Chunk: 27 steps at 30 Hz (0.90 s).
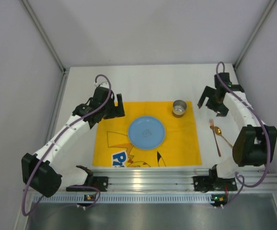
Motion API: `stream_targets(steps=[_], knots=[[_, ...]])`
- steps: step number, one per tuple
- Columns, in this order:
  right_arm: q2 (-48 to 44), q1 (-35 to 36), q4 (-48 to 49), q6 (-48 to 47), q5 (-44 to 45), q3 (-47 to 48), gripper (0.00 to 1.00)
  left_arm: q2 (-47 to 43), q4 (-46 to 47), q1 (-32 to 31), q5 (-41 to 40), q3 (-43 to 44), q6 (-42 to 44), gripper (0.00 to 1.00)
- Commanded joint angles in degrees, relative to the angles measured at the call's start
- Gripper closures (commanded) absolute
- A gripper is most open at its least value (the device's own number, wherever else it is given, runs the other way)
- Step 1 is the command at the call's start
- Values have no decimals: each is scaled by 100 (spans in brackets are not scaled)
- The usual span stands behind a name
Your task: Set the dinner table for one person
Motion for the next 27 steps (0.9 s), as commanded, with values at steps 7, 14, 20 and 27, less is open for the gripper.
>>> stream_targets(steps=[7,14,20,27], knots=[[-1117,-1481,110,-372,-570,-1770,12,-194,521,15,727,-578,-109,6],[-1161,-1543,129,-389,-492,-2203,23,-1,724,15,850,-683,-135,7],[-696,-1631,164,-485,-378,-1939,35,-36,785,15,771,-754,-205,8],[-186,-1684,401,-468,-325,-1921,39,-97,724,24,534,-780,-144,9]])
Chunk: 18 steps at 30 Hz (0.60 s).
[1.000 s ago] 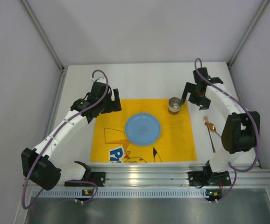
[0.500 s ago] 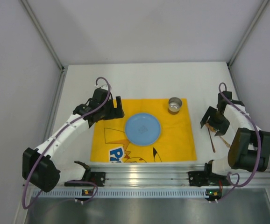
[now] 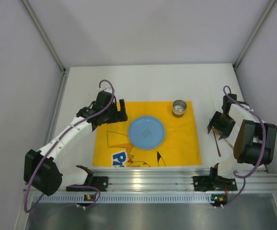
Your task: Set the dinner table for one person
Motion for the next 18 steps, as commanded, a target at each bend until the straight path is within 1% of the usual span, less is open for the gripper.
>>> stream_targets(steps=[1,3,8,9,12,15,17,18], knots=[[190,-71,270,-31,105,159,39,-126,232,13,-159,-65,-8,9],[270,-62,314,-57,158,124,40,-108,258,22,-185,-74,-17,9],[542,-71,437,-75,316,116,49,32,328,13,-194,-65,-79,9],[586,-62,455,-66,343,124,54,67,329,13,-186,-39,-79,9],[779,-71,499,-40,404,133,57,208,337,13,-168,66,-53,9],[955,-62,551,-5,448,168,64,322,320,13,-203,154,9,9],[1061,-62,595,4,440,203,71,392,311,22,-247,181,44,9],[1096,-53,595,4,466,247,77,410,311,22,-247,216,53,9]])
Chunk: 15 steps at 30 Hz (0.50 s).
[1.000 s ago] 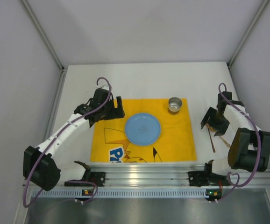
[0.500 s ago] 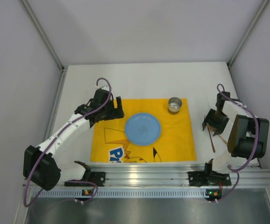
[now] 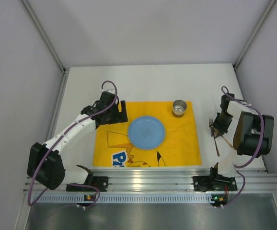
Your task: Set the dinner table for one person
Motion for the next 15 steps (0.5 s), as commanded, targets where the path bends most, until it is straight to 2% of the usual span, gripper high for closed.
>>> stream_targets(steps=[1,3,5,11,15], knots=[[427,-25,497,24,348,46,80,72,246,13,-98,266,62,9],[507,72,445,-20,479,134,86,116,202,13,-90,327,53,9],[577,194,418,-38,646,187,100,142,227,13,-55,345,44,9],[279,607,260,-11,849,415,100,239,184,13,121,494,97,9],[-143,924,-38,33,910,914,100,335,79,13,183,845,255,8]])
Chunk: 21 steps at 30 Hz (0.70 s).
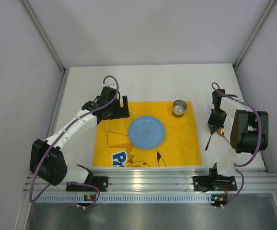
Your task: Set the dinner table for one person
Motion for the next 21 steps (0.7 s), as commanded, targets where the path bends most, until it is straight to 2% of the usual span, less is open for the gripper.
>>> stream_targets(steps=[1,3,7,12,15,18,21], knots=[[-543,325,125,87,211,630,100,73,63,15,113,481,220,8],[-737,440,-138,193,202,962,100,117,-33,15,113,709,308,8],[-1325,1203,-569,430,211,1640,100,74,-236,24,-54,982,440,8],[-1450,2618,-1034,1001,194,2685,100,-233,-411,33,-493,1071,607,5],[-1397,3164,-1027,1300,106,2600,100,-374,-630,33,-529,1027,607,5],[-1327,3594,-615,1450,-254,2310,100,-655,-728,50,-695,843,581,5],[-1090,4121,-105,1651,-833,2510,100,-1016,-921,77,-862,746,572,4]])
